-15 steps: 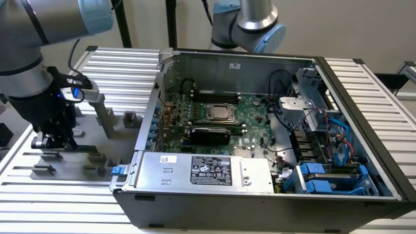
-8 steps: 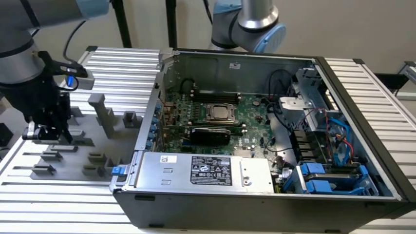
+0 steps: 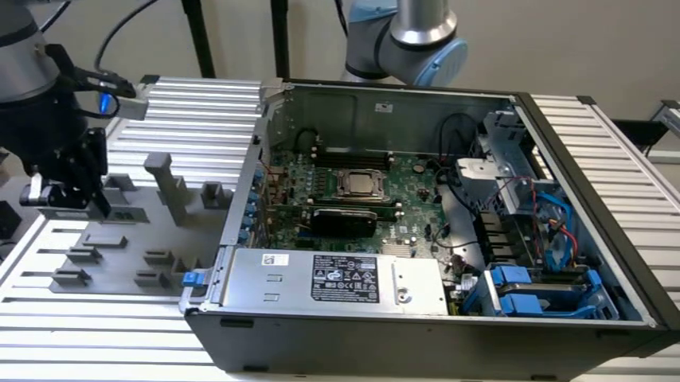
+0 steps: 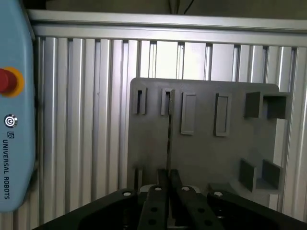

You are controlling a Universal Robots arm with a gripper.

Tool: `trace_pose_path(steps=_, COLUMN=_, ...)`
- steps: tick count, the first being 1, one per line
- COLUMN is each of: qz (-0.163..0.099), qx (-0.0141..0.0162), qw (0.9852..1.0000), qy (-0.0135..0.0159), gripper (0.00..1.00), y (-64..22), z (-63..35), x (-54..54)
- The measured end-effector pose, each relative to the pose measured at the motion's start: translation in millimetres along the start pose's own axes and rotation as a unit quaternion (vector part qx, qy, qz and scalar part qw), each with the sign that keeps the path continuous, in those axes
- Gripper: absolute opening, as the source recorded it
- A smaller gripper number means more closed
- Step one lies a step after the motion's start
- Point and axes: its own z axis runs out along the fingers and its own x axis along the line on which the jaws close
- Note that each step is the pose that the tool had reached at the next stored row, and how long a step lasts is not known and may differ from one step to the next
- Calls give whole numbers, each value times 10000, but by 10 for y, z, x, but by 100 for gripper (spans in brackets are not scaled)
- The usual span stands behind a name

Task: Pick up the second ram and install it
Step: 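Pick up the second ram and move it above second insertion slot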

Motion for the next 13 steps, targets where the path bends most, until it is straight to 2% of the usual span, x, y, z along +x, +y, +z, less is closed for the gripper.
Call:
trace_pose_path(steps=3, qz=-12, qx=0, qw=10000, qy=-2, gripper=14, y=-64, z=-138, x=6)
trace_pose_path(steps=13, qz=-34, qx=1, qw=10000, qy=-23, gripper=14, y=-370, z=-585, x=25)
